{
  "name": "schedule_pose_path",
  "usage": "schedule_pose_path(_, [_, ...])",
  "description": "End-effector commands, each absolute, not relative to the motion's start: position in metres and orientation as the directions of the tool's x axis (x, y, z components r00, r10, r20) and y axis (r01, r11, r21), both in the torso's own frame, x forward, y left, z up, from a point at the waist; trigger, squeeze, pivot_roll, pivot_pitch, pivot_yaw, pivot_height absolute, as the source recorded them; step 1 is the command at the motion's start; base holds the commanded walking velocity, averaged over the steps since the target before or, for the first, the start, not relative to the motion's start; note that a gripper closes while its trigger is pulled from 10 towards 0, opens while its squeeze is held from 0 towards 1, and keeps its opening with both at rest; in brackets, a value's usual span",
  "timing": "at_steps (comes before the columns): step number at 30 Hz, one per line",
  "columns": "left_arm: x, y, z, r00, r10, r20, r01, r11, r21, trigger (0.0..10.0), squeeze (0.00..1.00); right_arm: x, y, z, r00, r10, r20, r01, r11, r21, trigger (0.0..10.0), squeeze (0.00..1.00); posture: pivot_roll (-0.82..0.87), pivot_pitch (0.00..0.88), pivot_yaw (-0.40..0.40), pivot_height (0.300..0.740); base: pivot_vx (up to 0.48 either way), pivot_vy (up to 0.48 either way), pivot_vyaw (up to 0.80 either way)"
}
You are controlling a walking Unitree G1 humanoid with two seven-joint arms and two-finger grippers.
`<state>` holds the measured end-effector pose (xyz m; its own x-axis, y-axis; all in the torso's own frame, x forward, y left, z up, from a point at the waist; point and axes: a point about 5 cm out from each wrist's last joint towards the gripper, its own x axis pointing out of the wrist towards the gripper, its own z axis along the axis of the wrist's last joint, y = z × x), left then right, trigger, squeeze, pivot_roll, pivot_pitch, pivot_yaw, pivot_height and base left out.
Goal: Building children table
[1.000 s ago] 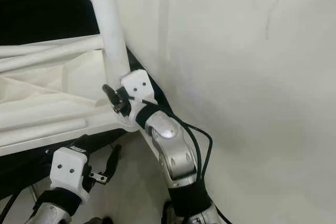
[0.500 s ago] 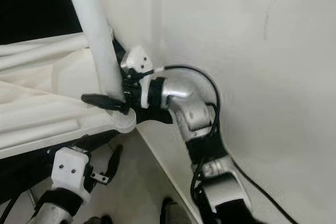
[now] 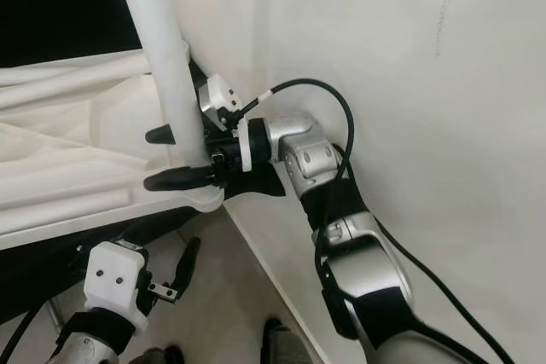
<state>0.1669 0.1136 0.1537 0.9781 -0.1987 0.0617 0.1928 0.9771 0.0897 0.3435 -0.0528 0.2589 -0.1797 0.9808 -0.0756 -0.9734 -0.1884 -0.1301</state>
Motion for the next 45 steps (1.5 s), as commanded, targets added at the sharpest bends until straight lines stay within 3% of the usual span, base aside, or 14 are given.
schedule_pose_path(1, [0.164,0.113,0.153,0.978,-0.204,0.049,0.2,0.976,0.089,10.0,0.0,0.342,-0.053,0.259,-0.218,0.973,-0.074,-0.965,-0.226,-0.131,0.0,0.0,-0.02,0.278,-0.046,0.74,0.0,0.0,0.0])
schedule_pose_path(12, [0.165,0.113,0.153,0.977,-0.208,0.048,0.203,0.975,0.088,10.0,0.0,0.355,-0.07,0.262,-0.066,0.998,-0.008,-0.986,-0.066,-0.155,0.0,0.0,-0.03,0.275,-0.042,0.74,0.0,0.0,0.0])
schedule_pose_path(15, [0.166,0.113,0.153,0.977,-0.209,0.05,0.204,0.975,0.086,10.0,0.0,0.356,-0.088,0.256,0.152,0.987,0.044,-0.975,0.157,-0.157,0.0,0.0,-0.04,0.278,-0.053,0.74,0.0,0.0,0.0])
schedule_pose_path(16, [0.166,0.113,0.153,0.977,-0.209,0.05,0.204,0.975,0.086,10.0,0.0,0.356,-0.088,0.256,0.152,0.987,0.044,-0.975,0.157,-0.157,0.0,0.0,-0.04,0.278,-0.053,0.74,0.0,0.0,0.0])
schedule_pose_path(17, [0.166,0.114,0.154,0.977,-0.208,0.052,0.203,0.975,0.088,10.0,0.0,0.351,-0.091,0.24,0.387,0.919,0.07,-0.914,0.392,-0.103,0.0,0.0,-0.03,0.281,-0.054,0.74,0.0,0.0,0.0])
schedule_pose_path(18, [0.166,0.114,0.154,0.977,-0.208,0.052,0.203,0.975,0.088,10.0,0.0,0.351,-0.091,0.24,0.387,0.919,0.07,-0.914,0.392,-0.103,0.0,0.0,-0.03,0.281,-0.054,0.74,0.0,0.0,0.0])
schedule_pose_path(19, [0.166,0.114,0.154,0.977,-0.207,0.053,0.202,0.975,0.089,10.0,0.0,0.348,-0.092,0.232,0.506,0.859,0.074,-0.857,0.511,-0.072,0.0,0.0,-0.03,0.281,-0.054,0.74,0.0,0.0,0.0])
schedule_pose_path(20, [0.166,0.115,0.154,0.977,-0.206,0.052,0.201,0.975,0.091,10.0,0.0,0.347,-0.099,0.215,0.774,0.633,0.018,-0.626,0.769,-0.129,0.0,0.0,-0.02,0.282,-0.048,0.74,0.0,0.0,0.0])
schedule_pose_path(22, [0.168,0.116,0.154,0.977,-0.206,0.052,0.2,0.975,0.096,10.0,0.0,0.312,-0.079,0.187,0.877,0.48,0.011,-0.471,0.864,-0.18,0.0,0.0,-0.02,0.275,-0.031,0.74,0.0,0.0,0.0])
schedule_pose_path(32, [0.17,0.117,0.15,0.977,-0.206,0.047,0.201,0.974,0.104,10.0,0.0,0.318,-0.022,0.19,0.799,0.6,0.047,-0.598,0.8,-0.045,0.1,0.0,-0.01,0.239,-0.038,0.74,0.0,0.0,0.0])
schedule_pose_path(33, [0.171,0.117,0.15,0.978,-0.201,0.049,0.196,0.975,0.106,10.0,0.0,0.316,-0.017,0.192,0.778,0.627,0.045,-0.627,0.779,-0.021,10.0,0.0,-0.01,0.237,-0.04,0.74,0.0,0.0,0.0])
schedule_pose_path(38, [0.171,0.117,0.15,0.98,-0.194,0.05,0.188,0.976,0.107,10.0,0.0,0.31,-0.009,0.2,0.745,0.663,0.069,-0.664,0.748,-0.018,10.0,0.0,-0.01,0.234,-0.038,0.74,0.0,0.0,0.0])
schedule_pose_path(39, [0.171,0.117,0.149,0.979,-0.196,0.05,0.19,0.976,0.106,10.0,0.0,0.31,-0.008,0.209,0.745,0.659,0.108,-0.664,0.748,0.017,10.0,1.0,-0.02,0.229,-0.035,0.74,0.0,0.0,0.0])
schedule_pose_path(45, [0.172,0.117,0.148,0.978,-0.202,0.047,0.196,0.975,0.106,10.0,0.0,0.329,-0.009,0.235,0.725,0.648,0.232,-0.681,0.725,0.102,10.0,1.0,-0.03,0.219,-0.032,0.74,0.0,0.0,0.0])
